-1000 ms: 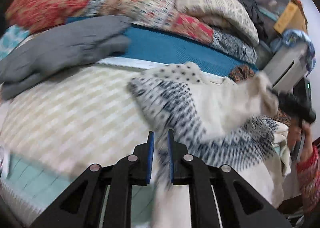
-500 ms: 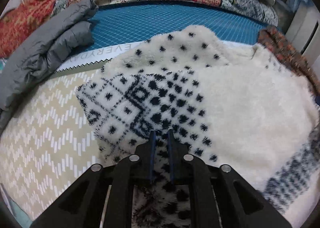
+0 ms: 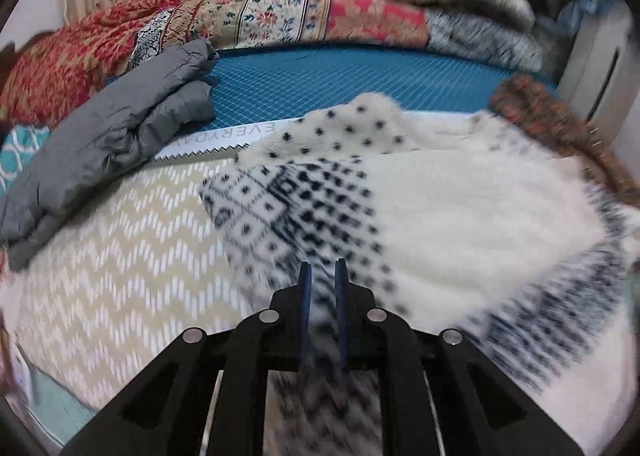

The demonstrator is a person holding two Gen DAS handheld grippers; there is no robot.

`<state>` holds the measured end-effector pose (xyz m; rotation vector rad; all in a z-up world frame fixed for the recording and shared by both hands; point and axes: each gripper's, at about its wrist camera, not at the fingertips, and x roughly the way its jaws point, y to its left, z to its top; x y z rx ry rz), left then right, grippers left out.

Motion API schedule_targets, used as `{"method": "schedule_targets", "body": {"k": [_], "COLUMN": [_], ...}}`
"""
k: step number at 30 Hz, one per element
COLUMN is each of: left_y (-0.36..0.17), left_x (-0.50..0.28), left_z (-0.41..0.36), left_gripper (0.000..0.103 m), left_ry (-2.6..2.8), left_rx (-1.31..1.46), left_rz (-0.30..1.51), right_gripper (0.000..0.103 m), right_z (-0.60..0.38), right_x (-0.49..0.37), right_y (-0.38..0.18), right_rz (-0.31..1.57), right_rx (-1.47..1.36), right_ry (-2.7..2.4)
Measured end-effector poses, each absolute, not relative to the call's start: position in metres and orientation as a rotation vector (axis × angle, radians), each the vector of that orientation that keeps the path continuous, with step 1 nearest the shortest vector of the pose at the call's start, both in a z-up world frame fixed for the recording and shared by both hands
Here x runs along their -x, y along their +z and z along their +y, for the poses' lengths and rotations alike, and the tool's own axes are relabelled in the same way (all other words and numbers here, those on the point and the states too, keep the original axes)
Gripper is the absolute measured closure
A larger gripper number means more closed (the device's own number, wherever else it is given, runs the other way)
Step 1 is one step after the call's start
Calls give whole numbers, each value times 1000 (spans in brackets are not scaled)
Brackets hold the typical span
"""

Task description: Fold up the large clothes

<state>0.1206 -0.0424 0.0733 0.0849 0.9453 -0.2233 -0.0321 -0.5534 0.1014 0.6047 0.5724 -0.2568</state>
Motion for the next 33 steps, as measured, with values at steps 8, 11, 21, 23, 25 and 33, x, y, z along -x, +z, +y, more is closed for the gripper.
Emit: {"method": "schedule_targets", "body": {"k": [8, 11, 21, 23, 25, 33], "left_y": [62, 61, 86, 91, 95, 93], "left_x": [-51, -34, -16, -14, -12, -3], "left_z": [-56, -61, -45, -33, -17, 72], "left_gripper": [45, 45, 45, 45, 45, 44], "left_ry": [-336, -368, -399, -394, -382, -255], "left_rx": [-95, -101, -48, -8, 37, 193], "left_rz": [1029, 1043, 984, 966, 950, 925], "right_gripper": [49, 49, 97, 97, 97, 97], "right_z": [-624, -621, -598, -583, -560, -366], "right_x": [131, 145, 115, 80, 44, -146], "right_y": [59, 38, 138, 198, 246, 292], "right_rz": [642, 669, 497, 436, 390, 545], "right_rx": [-664, -720, -657, -586, -529, -411], "right_ry": [-495, -463, -312, -212, -117, 331]}}
